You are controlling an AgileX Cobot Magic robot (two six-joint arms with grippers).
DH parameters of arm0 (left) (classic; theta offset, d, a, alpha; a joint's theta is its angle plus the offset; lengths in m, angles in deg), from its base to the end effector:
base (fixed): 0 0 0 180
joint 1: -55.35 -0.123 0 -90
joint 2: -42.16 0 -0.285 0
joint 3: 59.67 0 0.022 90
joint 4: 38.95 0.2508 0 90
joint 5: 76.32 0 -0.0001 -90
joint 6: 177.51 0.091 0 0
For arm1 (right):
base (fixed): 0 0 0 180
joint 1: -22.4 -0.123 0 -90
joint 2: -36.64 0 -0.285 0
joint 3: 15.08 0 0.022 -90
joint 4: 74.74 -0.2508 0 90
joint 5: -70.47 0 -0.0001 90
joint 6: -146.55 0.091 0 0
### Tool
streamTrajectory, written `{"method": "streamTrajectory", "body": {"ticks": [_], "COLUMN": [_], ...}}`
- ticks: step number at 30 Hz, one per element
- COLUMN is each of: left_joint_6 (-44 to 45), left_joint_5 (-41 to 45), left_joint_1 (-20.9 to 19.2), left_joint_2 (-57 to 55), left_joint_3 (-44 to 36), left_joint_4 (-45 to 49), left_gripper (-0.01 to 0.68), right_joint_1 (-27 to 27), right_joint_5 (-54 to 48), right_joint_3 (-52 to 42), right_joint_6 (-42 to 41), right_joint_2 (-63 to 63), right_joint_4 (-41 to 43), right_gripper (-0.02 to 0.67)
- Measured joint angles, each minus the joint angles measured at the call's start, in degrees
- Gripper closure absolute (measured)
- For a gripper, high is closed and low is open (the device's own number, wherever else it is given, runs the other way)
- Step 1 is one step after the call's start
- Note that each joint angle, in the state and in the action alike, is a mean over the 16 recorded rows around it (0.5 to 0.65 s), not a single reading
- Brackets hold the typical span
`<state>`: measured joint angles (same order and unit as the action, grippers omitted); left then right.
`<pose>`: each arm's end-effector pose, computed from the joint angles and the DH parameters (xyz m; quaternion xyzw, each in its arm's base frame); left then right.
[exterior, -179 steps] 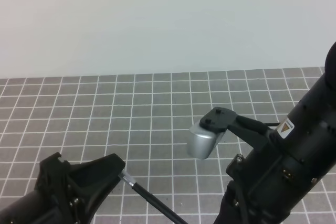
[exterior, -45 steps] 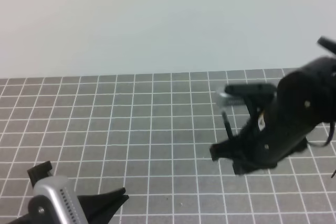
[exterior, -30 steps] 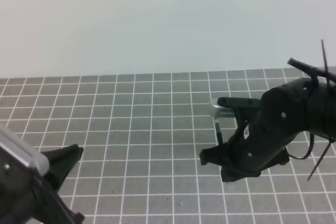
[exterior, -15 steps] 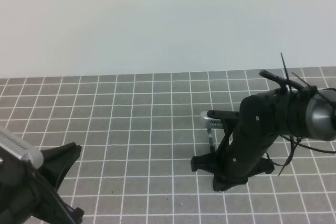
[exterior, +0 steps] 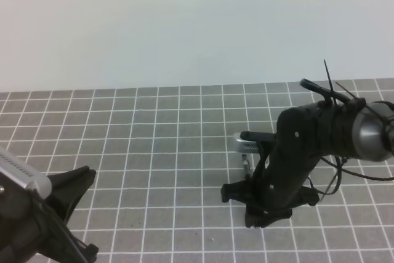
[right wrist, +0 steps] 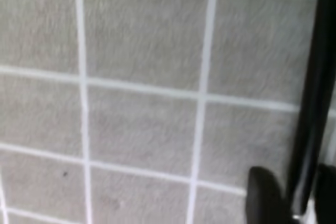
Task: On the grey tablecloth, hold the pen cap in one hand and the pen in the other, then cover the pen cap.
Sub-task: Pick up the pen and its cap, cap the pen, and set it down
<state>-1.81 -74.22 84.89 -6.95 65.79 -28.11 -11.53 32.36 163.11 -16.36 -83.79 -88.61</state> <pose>0.1307 -0.0734 0.2759 0.2448 0.7586 -0.1177 0.5922 0.3240 0.2342 0.1692 -0.0632 0.9794 0.1539 0.1143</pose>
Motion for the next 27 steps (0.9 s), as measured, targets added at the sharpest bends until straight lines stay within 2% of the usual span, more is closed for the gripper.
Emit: {"method": "streamTrajectory", "body": {"ticks": [8,14,20,27], "left_joint_6": [0.0,-0.1,-0.1,-0.1], "left_joint_5": [0.0,0.1,-0.3,-1.4], "left_joint_1": [0.0,0.0,0.0,0.0], "left_joint_2": [0.0,0.0,0.0,0.0], "left_joint_3": [0.0,0.0,0.0,0.0], "left_joint_4": [1.5,2.1,2.1,2.2], "left_gripper": [0.674,0.674,0.674,0.674], "right_joint_1": [0.0,0.0,0.0,0.0], "right_joint_5": [-2.8,-5.7,-9.9,-13.3], "right_joint_3": [2.6,3.4,3.4,2.3], "right_joint_6": [-0.1,0.2,-1.2,-6.0], "right_joint_2": [3.4,8.8,15.9,27.1], "right_joint_4": [1.4,4.2,7.7,10.4], "right_gripper": [0.320,0.284,0.333,0.480]}}
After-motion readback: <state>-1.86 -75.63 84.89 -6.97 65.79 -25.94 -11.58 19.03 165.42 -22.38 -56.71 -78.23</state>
